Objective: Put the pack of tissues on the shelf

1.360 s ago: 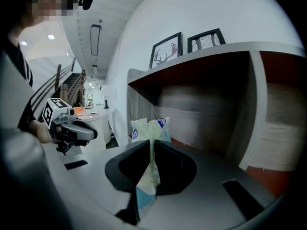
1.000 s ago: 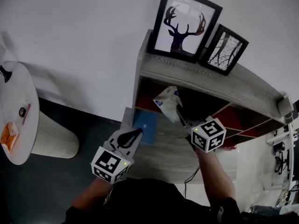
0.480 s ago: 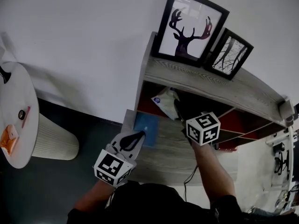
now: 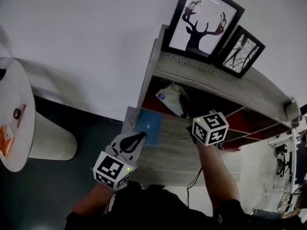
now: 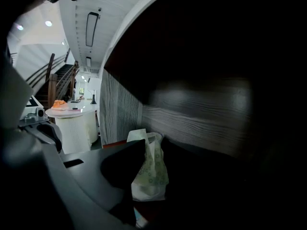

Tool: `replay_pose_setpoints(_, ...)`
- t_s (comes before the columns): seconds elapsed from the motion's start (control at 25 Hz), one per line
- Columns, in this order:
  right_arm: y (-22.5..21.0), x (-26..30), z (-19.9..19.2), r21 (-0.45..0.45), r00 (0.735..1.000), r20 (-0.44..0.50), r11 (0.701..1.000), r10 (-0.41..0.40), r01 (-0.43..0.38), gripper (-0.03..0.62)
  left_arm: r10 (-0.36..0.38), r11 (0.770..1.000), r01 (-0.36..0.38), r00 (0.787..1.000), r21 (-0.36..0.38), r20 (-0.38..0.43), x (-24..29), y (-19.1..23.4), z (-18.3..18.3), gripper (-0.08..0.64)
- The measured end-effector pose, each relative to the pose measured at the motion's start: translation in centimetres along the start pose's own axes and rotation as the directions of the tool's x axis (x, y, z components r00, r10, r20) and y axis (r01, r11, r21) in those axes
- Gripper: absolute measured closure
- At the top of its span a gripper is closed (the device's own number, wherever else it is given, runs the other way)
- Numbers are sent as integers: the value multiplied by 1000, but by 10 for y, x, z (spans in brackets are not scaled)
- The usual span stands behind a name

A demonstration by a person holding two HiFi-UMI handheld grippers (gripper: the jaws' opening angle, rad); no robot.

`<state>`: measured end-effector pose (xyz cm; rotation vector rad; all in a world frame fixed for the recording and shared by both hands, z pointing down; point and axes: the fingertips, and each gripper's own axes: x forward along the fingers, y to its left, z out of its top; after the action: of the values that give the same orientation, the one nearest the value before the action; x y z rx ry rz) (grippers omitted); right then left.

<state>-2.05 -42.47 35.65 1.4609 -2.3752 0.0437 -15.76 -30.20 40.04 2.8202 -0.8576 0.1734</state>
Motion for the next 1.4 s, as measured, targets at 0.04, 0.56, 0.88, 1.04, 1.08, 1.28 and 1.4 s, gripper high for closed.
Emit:
replay_pose_setpoints(0.04, 1, -2, 1, -1, 1000, 9, 1000, -2, 2, 509, 8, 1000, -8, 1000, 2, 5, -2, 1, 1, 543)
replay_pose_setpoints(0.56, -6, -28, 5, 9, 996, 85, 1000, 24, -25, 488, 84, 996, -85, 996, 34, 19, 3, -38, 14, 543)
replay_pose_setpoints(0.88, 10, -57, 15, -74, 987, 139, 995, 79, -69, 479, 165, 986, -166, 986, 19, 38, -3, -54, 12, 543)
replay_pose_setpoints(1.04, 19, -80, 2, -33, 984, 128, 992, 125, -121, 479, 183, 983, -183, 983, 14, 30, -2, -55, 8, 543)
replay_pose_setpoints(1.08, 23, -85, -6, -18, 984, 117, 991, 137, -136, 479, 186, 982, -186, 982, 13, 31, -1, -56, 8, 543)
replay_pose_setpoints(1.28, 43, -83, -51, 38, 982, 28, 981, 189, -190, 479, 185, 983, -185, 982, 3, 26, 4, -57, 5, 543)
replay_pose_setpoints(1.4, 46, -72, -58, 57, 981, 21, 979, 195, -196, 479, 176, 984, -176, 984, 4, 15, 6, -55, 3, 543)
